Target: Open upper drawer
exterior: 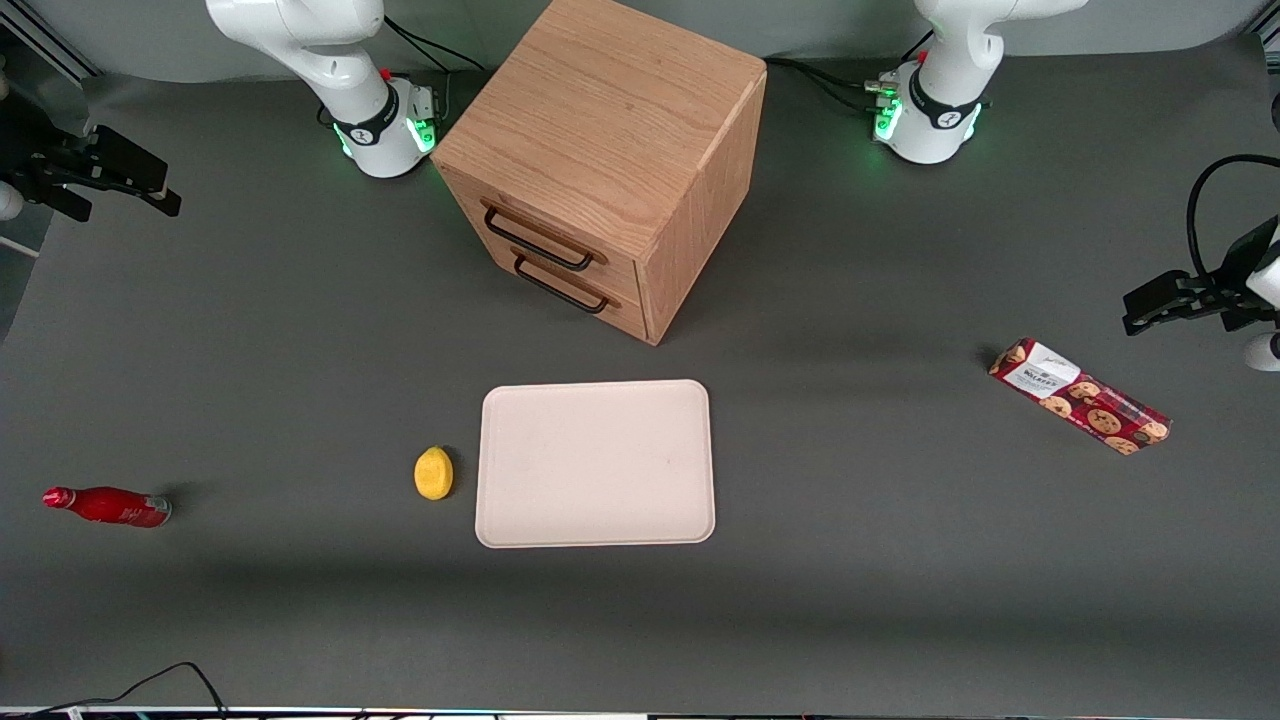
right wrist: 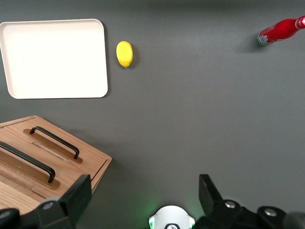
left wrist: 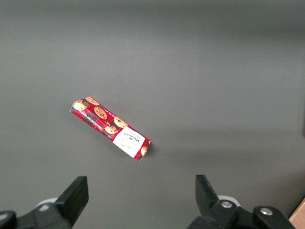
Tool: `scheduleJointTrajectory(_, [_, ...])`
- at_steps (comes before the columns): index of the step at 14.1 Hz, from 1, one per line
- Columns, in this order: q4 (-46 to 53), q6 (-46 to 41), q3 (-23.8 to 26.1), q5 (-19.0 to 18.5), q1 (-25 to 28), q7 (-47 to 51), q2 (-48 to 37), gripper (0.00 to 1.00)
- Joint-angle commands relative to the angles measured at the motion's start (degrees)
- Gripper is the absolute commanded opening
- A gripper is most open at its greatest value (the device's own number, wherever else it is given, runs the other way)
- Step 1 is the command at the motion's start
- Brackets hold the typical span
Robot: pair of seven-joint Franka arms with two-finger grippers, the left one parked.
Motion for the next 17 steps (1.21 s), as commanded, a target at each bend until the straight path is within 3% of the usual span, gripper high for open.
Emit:
scheduleJointTrajectory(1, [1.12,-0.97,-0.55,0.33,0.34,0.89,0.37,1.0])
scheduleJointTrajectory(10, [0.68,-4.21,-0.11,0.85,0.86,0.97,0.2,1.0])
scheduleJointTrajectory(17, [0.6,-4.31,14.12,3.31,1.13,5.45,-0.33,1.0])
